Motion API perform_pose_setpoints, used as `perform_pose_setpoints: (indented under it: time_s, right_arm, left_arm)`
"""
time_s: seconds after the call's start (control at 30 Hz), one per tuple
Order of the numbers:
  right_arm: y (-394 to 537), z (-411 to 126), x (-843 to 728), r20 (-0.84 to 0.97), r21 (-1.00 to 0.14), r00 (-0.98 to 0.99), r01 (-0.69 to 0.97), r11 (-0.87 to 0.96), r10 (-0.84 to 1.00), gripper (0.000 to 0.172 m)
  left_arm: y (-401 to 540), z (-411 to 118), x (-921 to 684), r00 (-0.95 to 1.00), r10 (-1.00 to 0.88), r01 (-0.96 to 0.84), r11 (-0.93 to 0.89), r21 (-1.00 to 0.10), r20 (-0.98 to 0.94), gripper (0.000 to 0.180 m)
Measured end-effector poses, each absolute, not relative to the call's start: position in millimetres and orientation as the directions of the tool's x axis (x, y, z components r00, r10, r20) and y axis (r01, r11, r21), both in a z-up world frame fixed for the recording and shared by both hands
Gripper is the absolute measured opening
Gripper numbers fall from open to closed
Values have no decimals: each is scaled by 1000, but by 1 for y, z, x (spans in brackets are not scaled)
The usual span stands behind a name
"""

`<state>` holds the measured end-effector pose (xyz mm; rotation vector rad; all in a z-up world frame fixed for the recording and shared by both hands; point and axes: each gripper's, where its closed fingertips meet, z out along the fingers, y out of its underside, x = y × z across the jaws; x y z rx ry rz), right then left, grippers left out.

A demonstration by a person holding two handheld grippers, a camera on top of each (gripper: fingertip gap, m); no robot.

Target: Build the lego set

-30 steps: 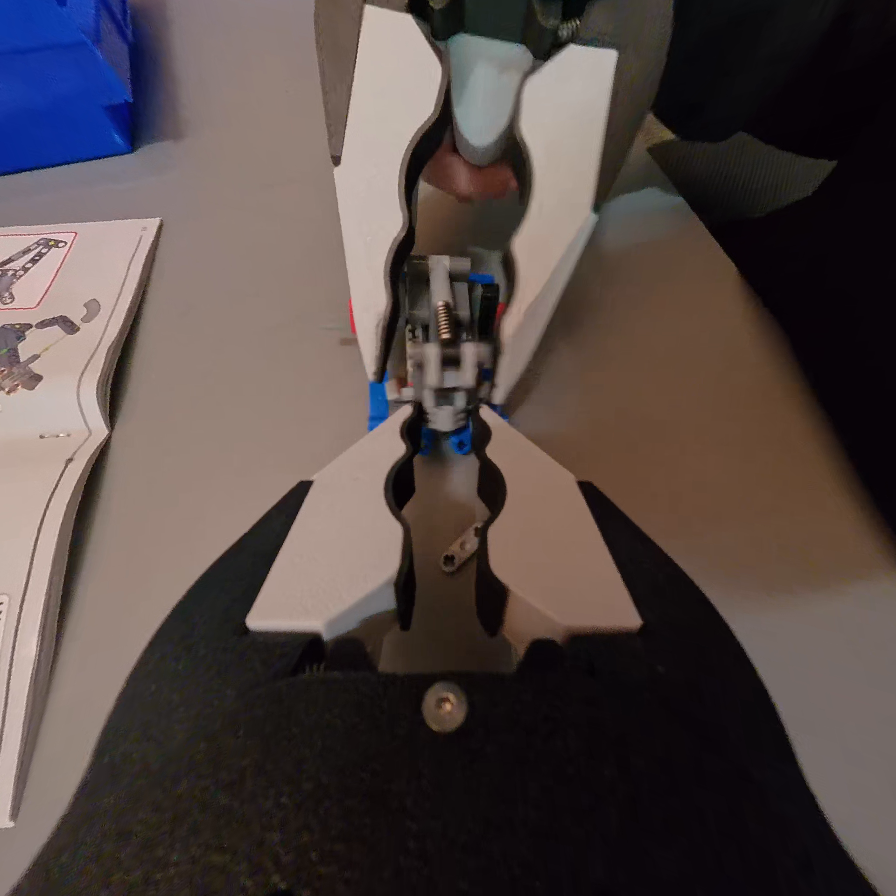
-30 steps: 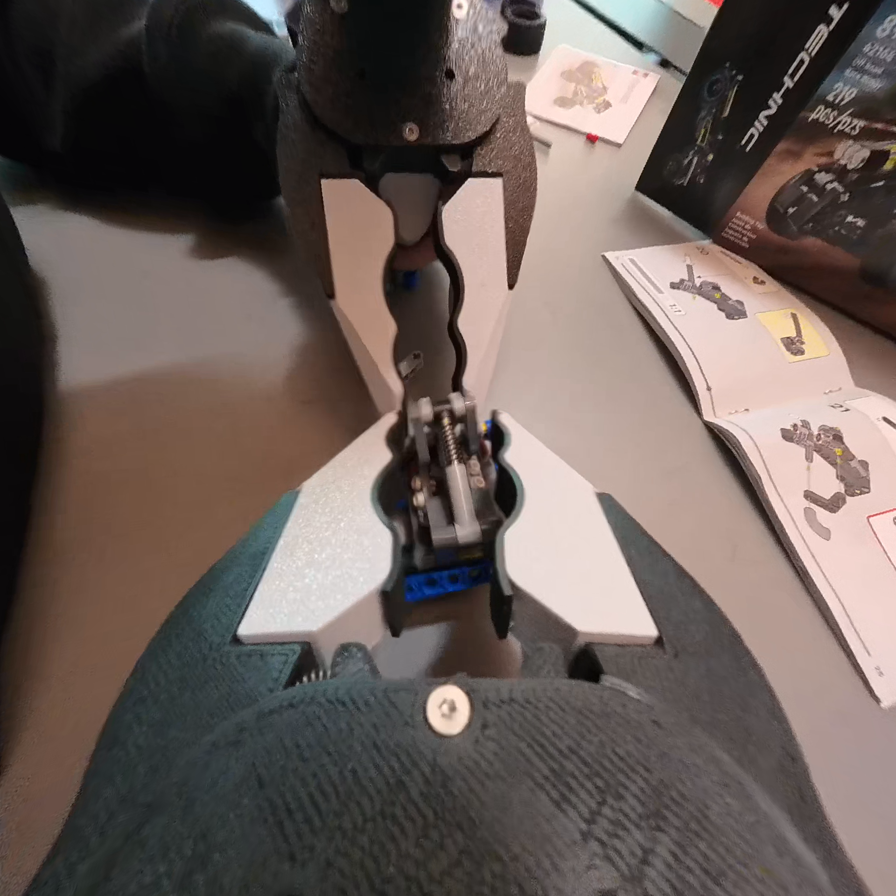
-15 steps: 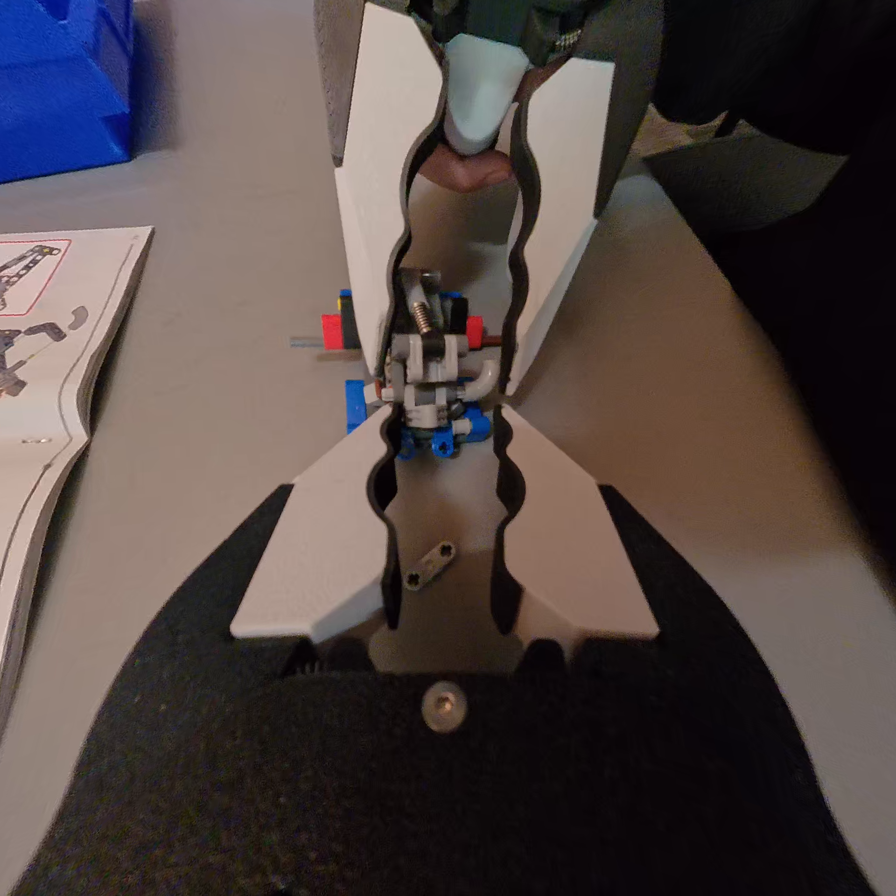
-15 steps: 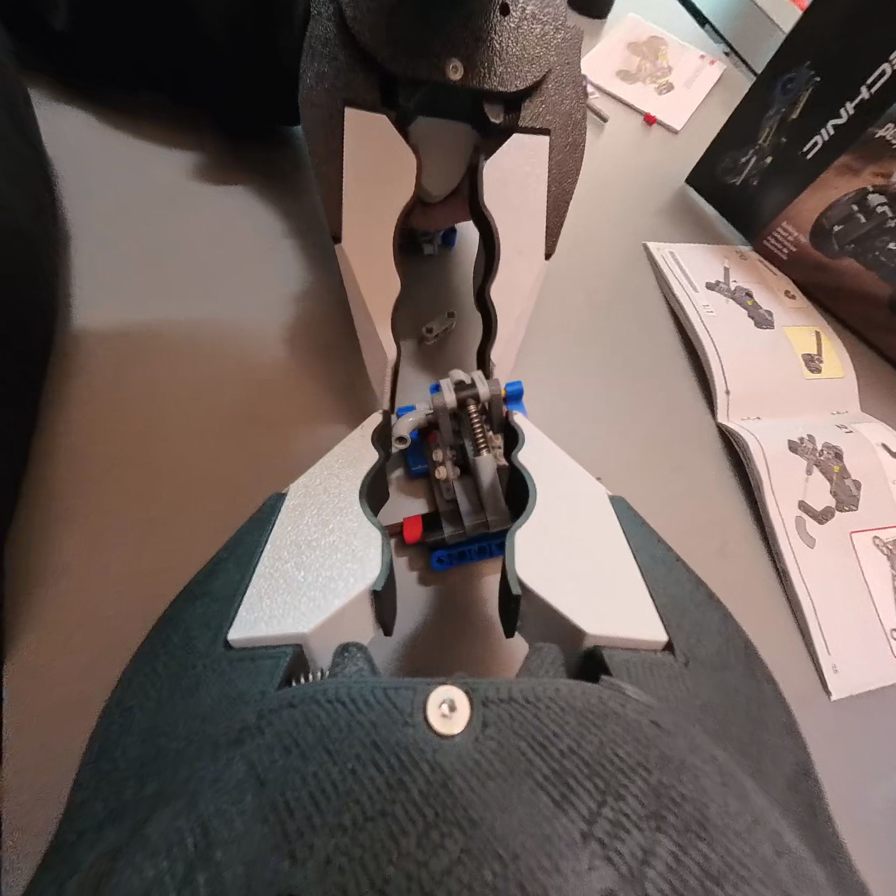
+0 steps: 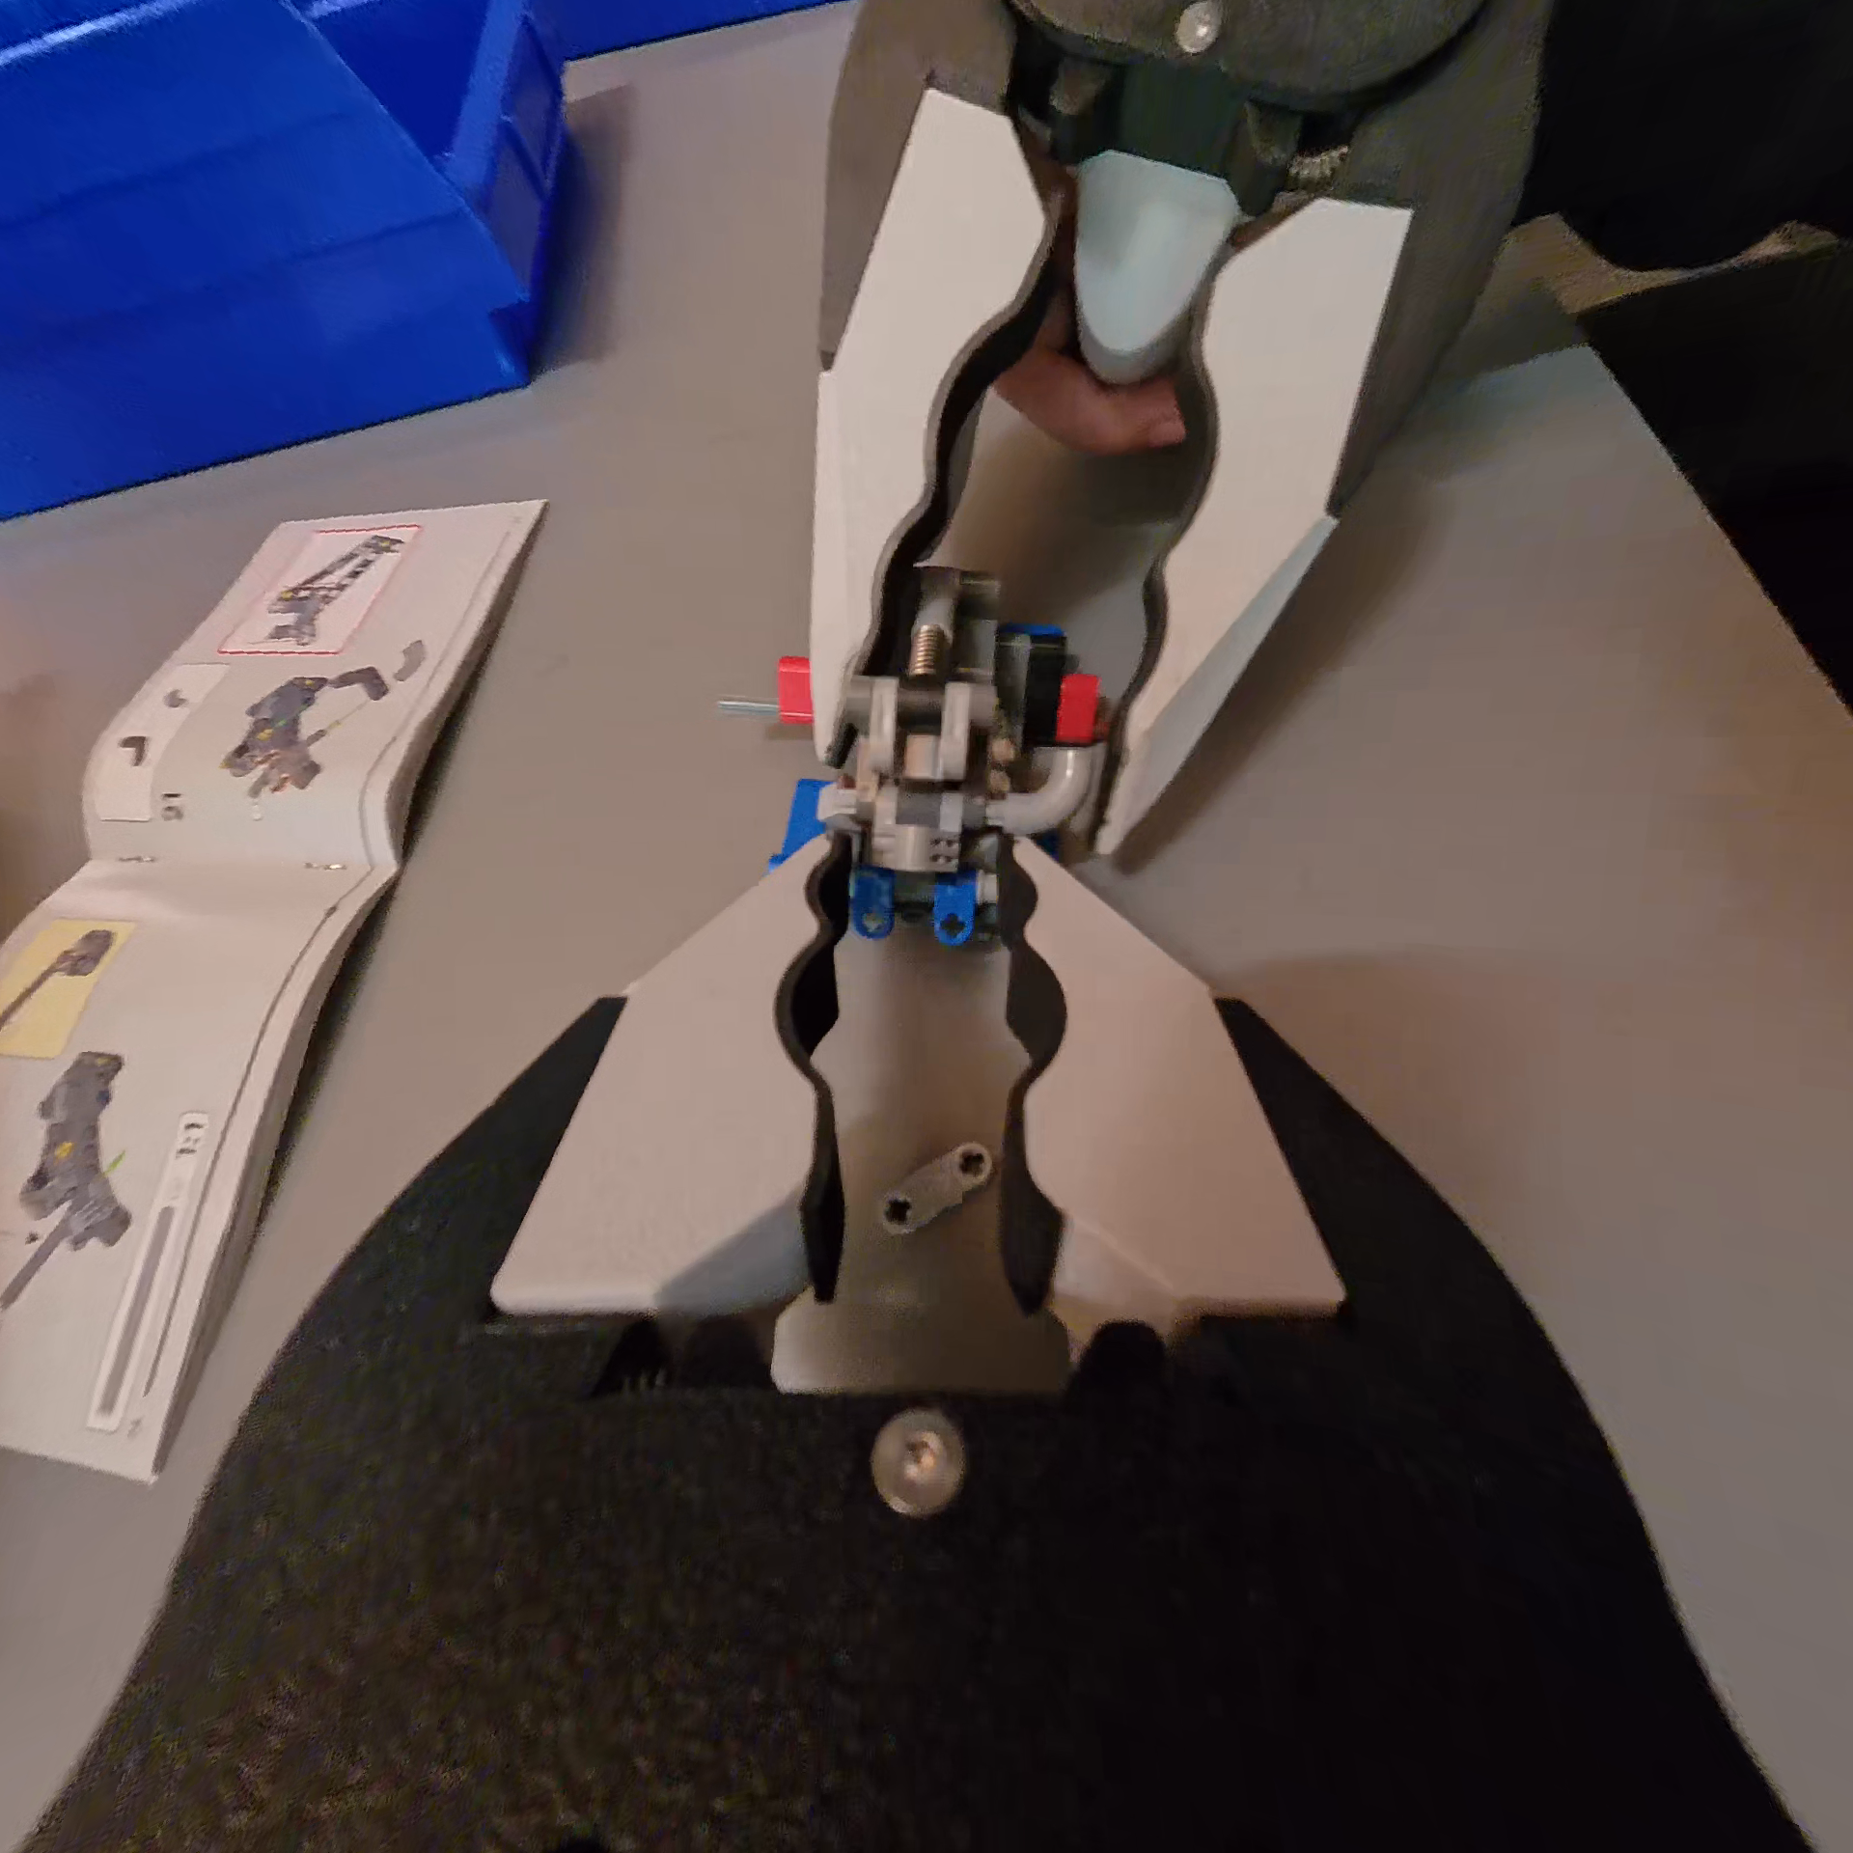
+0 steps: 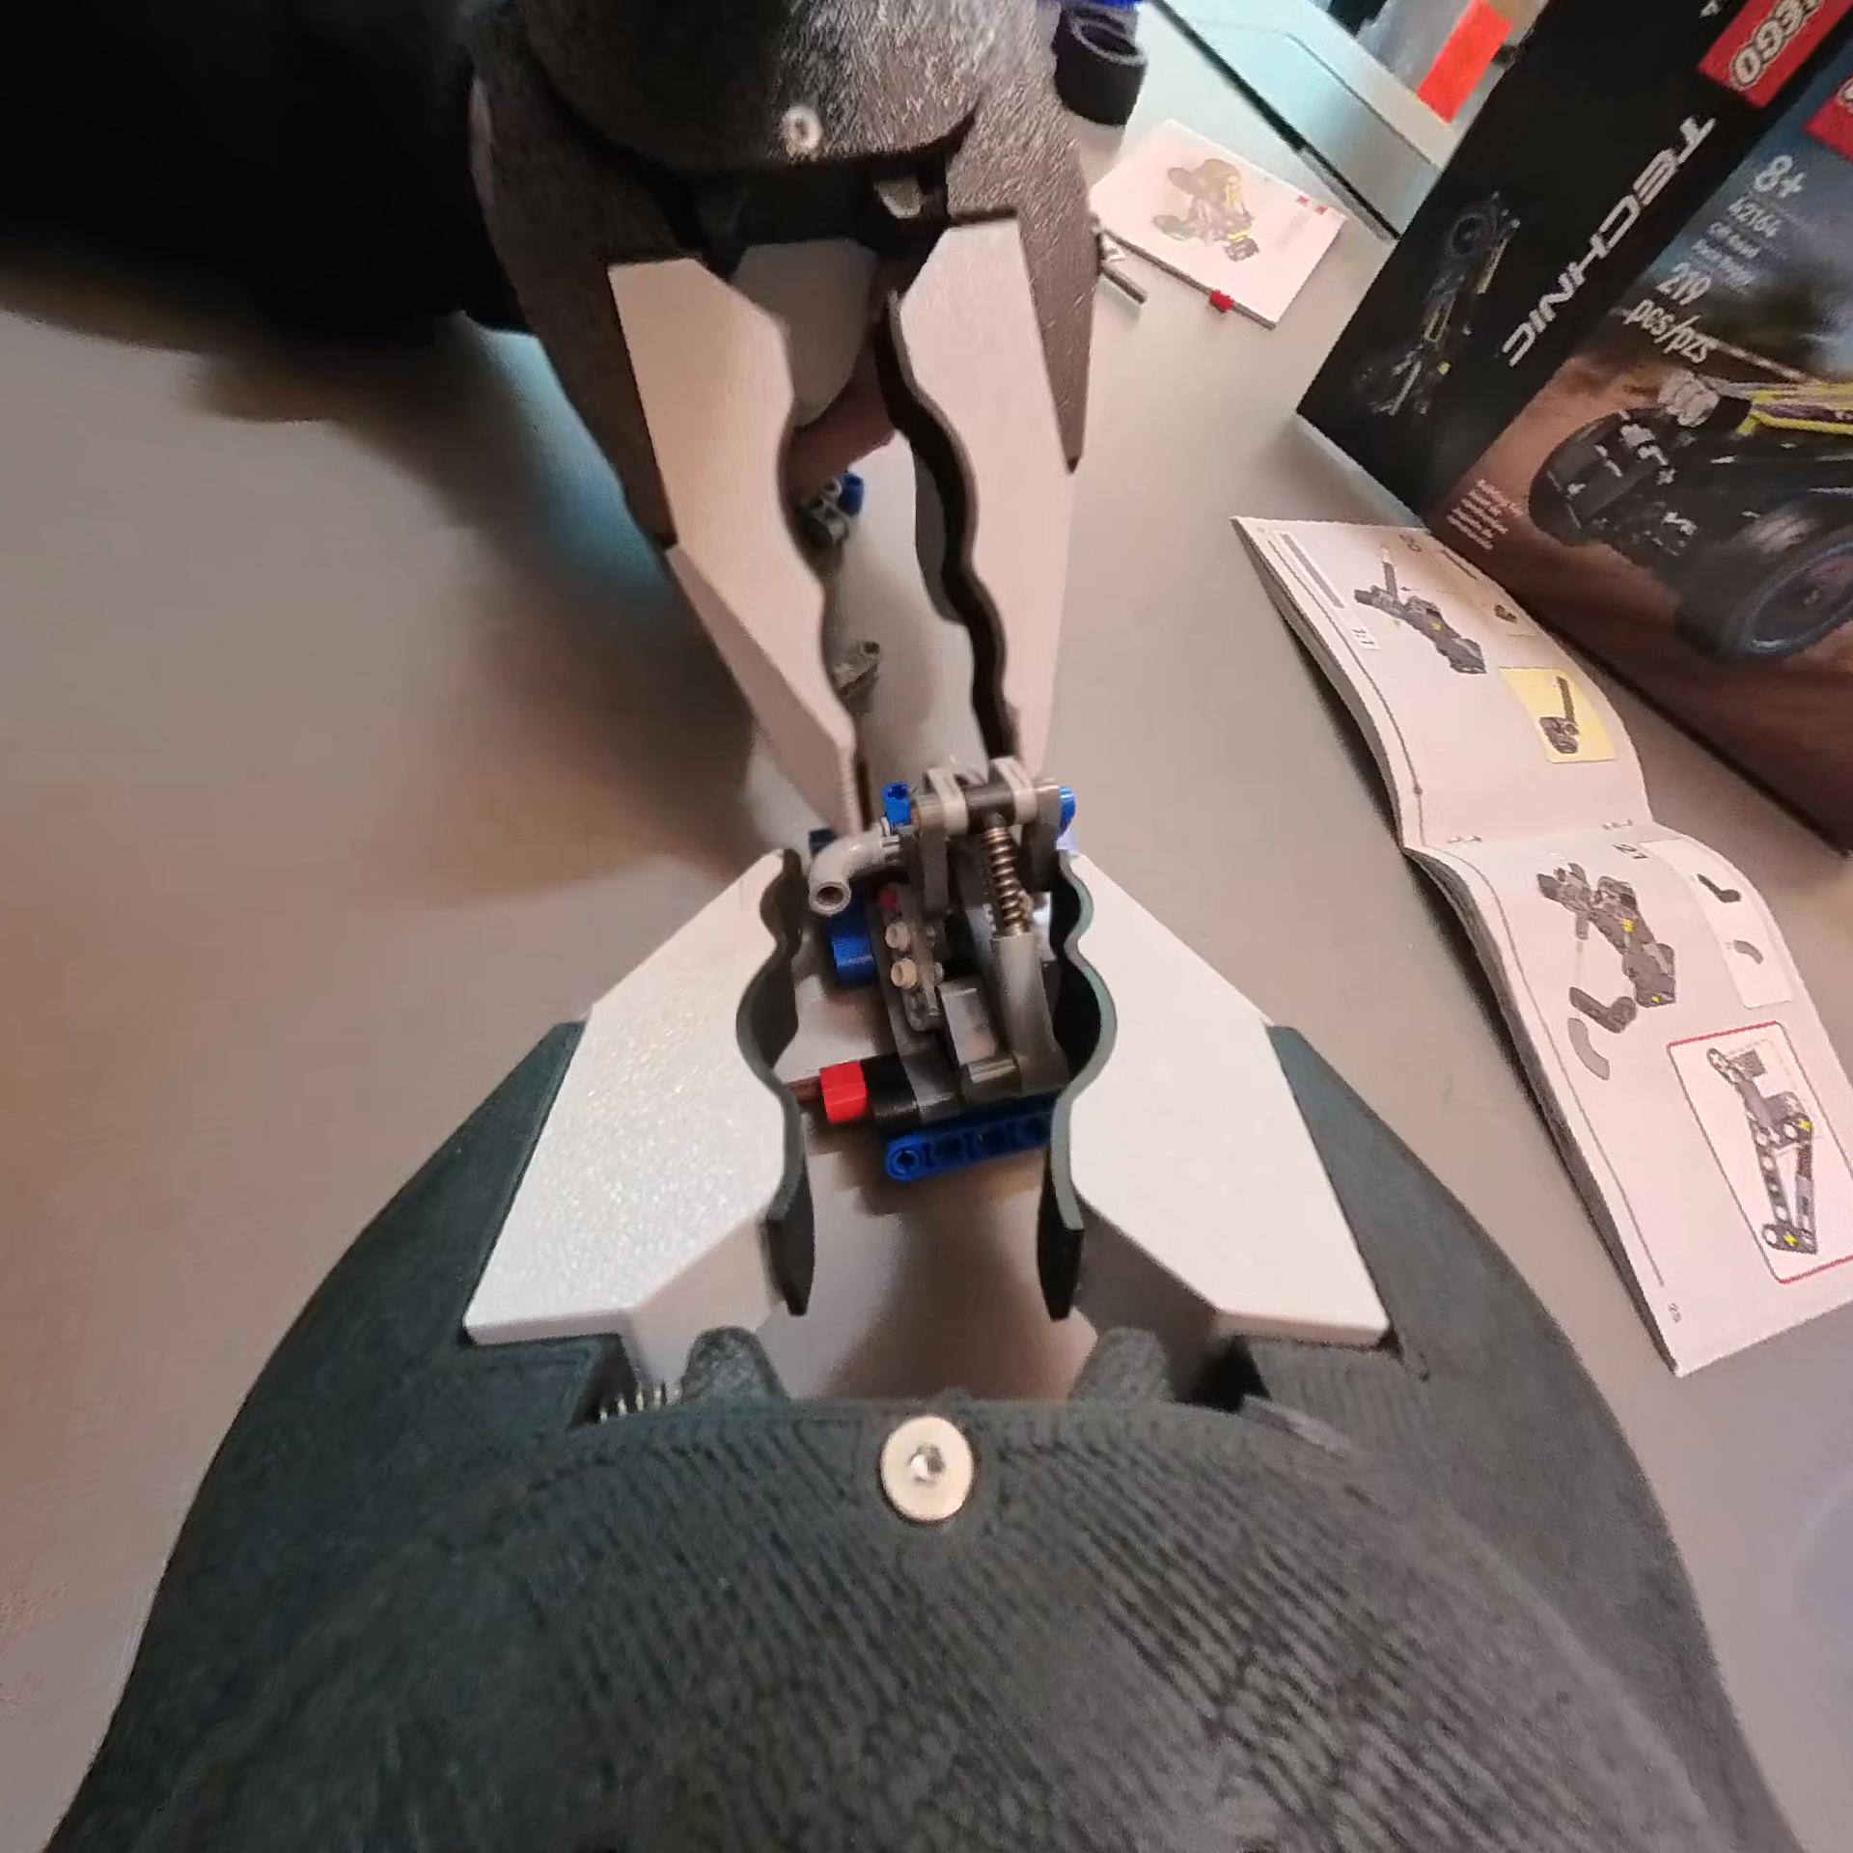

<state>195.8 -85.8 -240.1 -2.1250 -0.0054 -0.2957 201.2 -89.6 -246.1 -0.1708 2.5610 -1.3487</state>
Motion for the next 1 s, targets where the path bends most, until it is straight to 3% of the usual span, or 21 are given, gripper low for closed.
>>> perform_pose_setpoints:
  time_s: [0.1,0.23,0.37,0.6,0.8,1.0]
  right_arm:
    - [-91,-240,190,215,-806,975,141,-574,-62,51]
    - [-109,-229,197,122,-820,989,54,-570,-82,52]
    - [-105,-226,201,120,-843,991,68,-533,-63,52]
    - [-100,-238,201,151,-818,988,114,-565,-20,35]
    - [-98,-243,206,165,-804,986,118,-582,-29,36]
    - [-92,-244,208,122,-826,991,72,-559,-54,25]
  left_arm:
    - [-87,-246,200,-961,-218,15,567,-824,-168,22]
    - [-84,-248,195,-974,-208,-42,566,-823,-93,32]
    - [-83,-246,193,-983,-161,-20,559,-829,-84,36]
    - [-83,-246,194,-985,-124,23,587,-809,-119,31]
    - [-85,-248,201,-981,-149,17,585,-811,-128,26]
    - [-80,-252,210,-977,-175,-11,611,-792,-121,19]
